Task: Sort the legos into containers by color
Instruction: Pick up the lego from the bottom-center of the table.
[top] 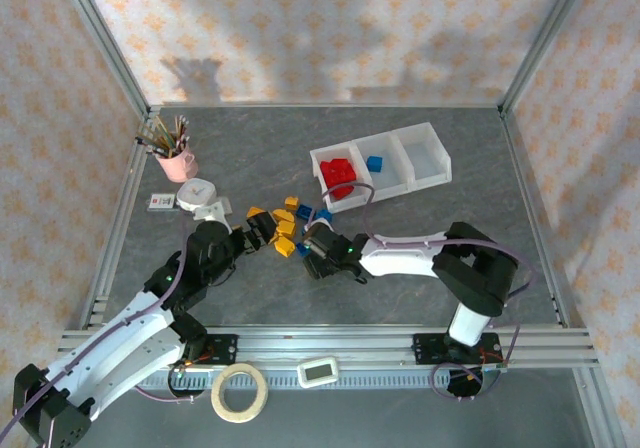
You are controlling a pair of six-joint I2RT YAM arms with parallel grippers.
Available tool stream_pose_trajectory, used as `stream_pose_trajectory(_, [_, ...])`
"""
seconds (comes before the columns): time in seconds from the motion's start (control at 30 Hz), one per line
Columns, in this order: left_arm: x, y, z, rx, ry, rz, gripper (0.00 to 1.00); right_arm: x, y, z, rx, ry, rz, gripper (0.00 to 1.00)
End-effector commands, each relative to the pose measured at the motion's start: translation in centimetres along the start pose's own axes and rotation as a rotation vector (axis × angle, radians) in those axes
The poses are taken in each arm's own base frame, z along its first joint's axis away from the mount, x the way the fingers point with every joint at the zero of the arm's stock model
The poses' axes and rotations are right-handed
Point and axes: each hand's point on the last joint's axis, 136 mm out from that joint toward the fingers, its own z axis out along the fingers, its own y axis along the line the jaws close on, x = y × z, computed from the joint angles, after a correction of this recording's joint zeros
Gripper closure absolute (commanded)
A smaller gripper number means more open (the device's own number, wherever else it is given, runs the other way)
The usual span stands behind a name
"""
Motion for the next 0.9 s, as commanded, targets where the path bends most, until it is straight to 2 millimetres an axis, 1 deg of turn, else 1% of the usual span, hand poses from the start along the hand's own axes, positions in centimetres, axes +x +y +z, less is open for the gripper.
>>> stream_pose_trajectory(0.0, [-0.2,0.9,-0.3,-0.033,-0.016,-0.001,0.01,-1.4,0.0,0.1,0.025,-0.048,0.002,0.38])
stream_pose_trajectory(0.13, [-0.3,0.8,-0.5,-0.030,-0.015,0.001,0.01,-1.3,-0.1,0.5,0.034,-0.038,0.004,0.49])
stream_pose_trajectory(0.23, [-0.4,0.7,-0.6,-0.029,-0.020,0.003,0.01,-1.3,0.0,0.3,0.025,-0.051,0.018,0.56])
stream_pose_trajectory(0.3, [-0.6,0.6,-0.6,-0.026,-0.024,0.000,0.01,-1.3,0.0,0.2,0.022,-0.055,0.027,0.63])
stream_pose_trajectory(0.4, [-0.8,0.0,-0.6,-0.008,-0.022,-0.001,0.01,-1.6,-0.2,-0.2,0.025,-0.068,0.046,0.72])
stream_pose_trajectory(0.53, [-1.0,-0.5,-0.5,0.005,-0.023,-0.003,0.01,-2.6,-0.9,-1.5,0.026,-0.100,0.092,0.79])
stream_pose_trajectory(0.67, [-1.1,-1.3,-0.2,0.030,-0.019,-0.005,0.01,-3.9,-2.5,-3.3,0.023,-0.146,0.166,0.83])
stream_pose_trajectory(0.77, [-1.4,-2.1,0.2,0.050,-0.016,-0.001,0.01,-5.0,-4.5,-5.1,0.035,-0.187,0.237,0.87])
stream_pose_trajectory(0.87, [-1.8,-3.1,0.7,0.073,-0.015,0.006,0.01,-6.2,-6.6,-6.9,0.048,-0.229,0.293,0.88])
